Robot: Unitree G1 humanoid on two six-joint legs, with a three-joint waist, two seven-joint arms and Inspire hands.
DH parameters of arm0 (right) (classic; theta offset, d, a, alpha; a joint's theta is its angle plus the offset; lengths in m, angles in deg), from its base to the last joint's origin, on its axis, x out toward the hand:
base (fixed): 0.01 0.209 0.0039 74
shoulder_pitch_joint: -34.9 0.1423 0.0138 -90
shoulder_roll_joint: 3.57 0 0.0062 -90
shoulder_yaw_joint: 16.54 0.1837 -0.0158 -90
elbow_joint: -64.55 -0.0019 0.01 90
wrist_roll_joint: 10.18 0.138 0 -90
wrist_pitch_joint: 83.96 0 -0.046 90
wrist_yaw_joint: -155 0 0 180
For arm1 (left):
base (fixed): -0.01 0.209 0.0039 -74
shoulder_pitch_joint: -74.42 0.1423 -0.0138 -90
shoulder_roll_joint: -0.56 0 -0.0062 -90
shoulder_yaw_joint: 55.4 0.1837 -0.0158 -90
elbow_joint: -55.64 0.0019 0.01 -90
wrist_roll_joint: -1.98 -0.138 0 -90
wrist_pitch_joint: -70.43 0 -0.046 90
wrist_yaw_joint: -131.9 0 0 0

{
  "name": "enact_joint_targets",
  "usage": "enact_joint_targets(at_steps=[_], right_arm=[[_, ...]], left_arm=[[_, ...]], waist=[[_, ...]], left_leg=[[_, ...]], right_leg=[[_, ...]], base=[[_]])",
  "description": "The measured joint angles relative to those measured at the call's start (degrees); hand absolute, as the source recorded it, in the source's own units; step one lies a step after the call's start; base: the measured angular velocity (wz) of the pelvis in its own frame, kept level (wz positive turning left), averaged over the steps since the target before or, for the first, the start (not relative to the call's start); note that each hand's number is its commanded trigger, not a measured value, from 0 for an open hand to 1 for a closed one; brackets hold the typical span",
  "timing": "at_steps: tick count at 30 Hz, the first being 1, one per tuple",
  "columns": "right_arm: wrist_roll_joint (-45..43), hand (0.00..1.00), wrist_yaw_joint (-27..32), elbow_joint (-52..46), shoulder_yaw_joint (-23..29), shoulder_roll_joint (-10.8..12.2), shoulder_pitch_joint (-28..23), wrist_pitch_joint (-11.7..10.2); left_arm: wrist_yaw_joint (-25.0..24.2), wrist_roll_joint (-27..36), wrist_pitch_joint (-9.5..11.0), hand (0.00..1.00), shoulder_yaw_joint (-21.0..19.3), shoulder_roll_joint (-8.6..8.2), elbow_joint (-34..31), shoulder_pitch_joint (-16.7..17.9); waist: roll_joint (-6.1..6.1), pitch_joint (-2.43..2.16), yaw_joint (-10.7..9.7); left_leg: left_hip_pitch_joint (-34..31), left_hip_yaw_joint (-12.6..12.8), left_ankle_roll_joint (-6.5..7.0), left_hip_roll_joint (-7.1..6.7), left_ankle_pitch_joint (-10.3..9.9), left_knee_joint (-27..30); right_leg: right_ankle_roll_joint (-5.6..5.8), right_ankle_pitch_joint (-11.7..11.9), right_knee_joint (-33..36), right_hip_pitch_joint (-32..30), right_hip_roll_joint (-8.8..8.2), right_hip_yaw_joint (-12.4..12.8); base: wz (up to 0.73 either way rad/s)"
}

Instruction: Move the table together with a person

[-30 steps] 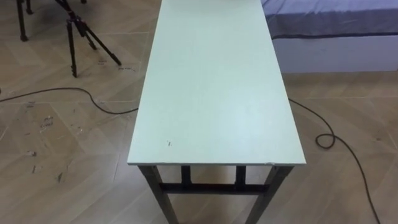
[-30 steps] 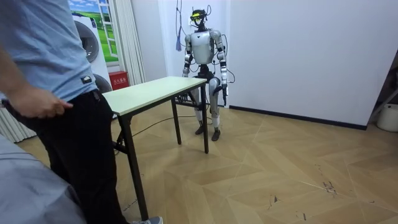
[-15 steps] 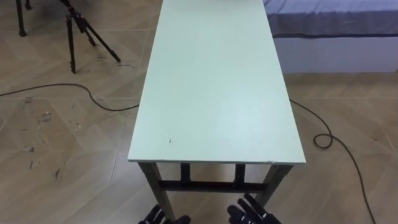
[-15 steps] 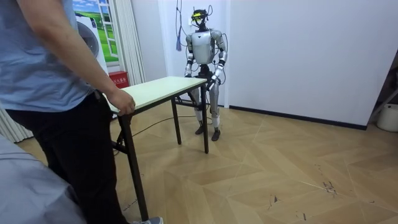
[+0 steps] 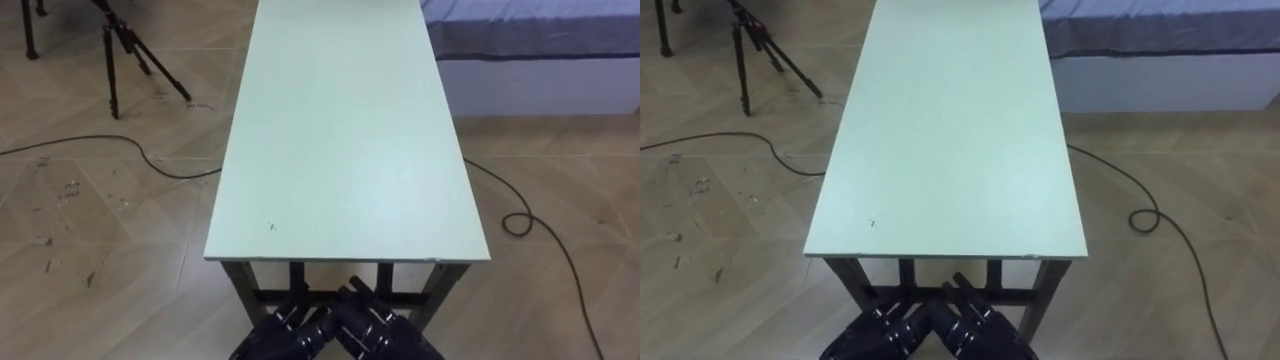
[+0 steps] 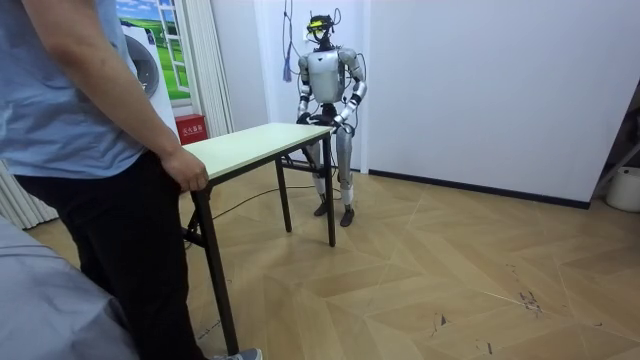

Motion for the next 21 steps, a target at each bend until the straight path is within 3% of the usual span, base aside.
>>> enact_joint_targets(at_steps=[3, 5, 8, 13, 21], right_arm=[[0.6, 0.0, 0.0, -0.3, -0.4, -0.6, 1.6, 0.0], [0.8, 0.0, 0.0, -0.5, -0.9, -0.9, 2.9, 0.0], [0.7, 0.0, 0.0, -0.7, -1.2, -1.0, 4.0, 0.0], [0.3, 0.0, 0.0, -1.2, -1.0, -1.3, 4.0, 0.2], [0.0, 0.0, 1.3, -2.0, 0.0, -1.8, 5.6, 2.6]], left_arm=[[0.1, 0.0, 0.0, 0.0, -0.1, 0.72, -0.9, -2.1], [0.6, 1.3, 0.0, 0.0, -0.2, 0.88, -0.9, -3.6], [0.9, 2.2, -0.3, 0.0, -0.3, 1.14, -1.3, -4.5], [1.1, 2.1, -1.6, 0.0, -1.8, 1.22, -1.3, -4.6], [3.0, 2.0, -3.3, 0.0, -6.1, 1.14, -1.1, -5.5]], waist=[[0.03, 0.04, 0.0], [0.24, 0.4, 0.2], [0.44, 0.49, 0.2], [0.46, 0.55, 0.6], [0.42, 0.55, 0.9]], left_leg=[[0.2, 0.0, 0.0, 0.01, 0.0, 0.0], [0.9, 0.4, 0.0, 0.04, 0.0, -0.3], [1.1, 0.5, 0.0, 0.05, 0.0, -0.4], [2.0, 0.7, -0.01, 0.08, 0.0, -1.0], [2.2, 1.0, 0.0, 0.03, 0.0, -1.0]], right_leg=[[0.0, 0.0, 0.0, 0.0, 0.05, -0.1], [0.0, 0.0, 0.0, 0.4, 0.02, 0.1], [0.0, 0.0, -0.1, 0.8, 0.02, 0.2], [0.0, 0.0, -0.2, 1.0, 0.06, 0.9], [0.01, 0.0, -0.2, 1.3, 0.05, 1.6]], base=[[-0.01], [-0.07], [0.0], [-0.03], [-0.02]])
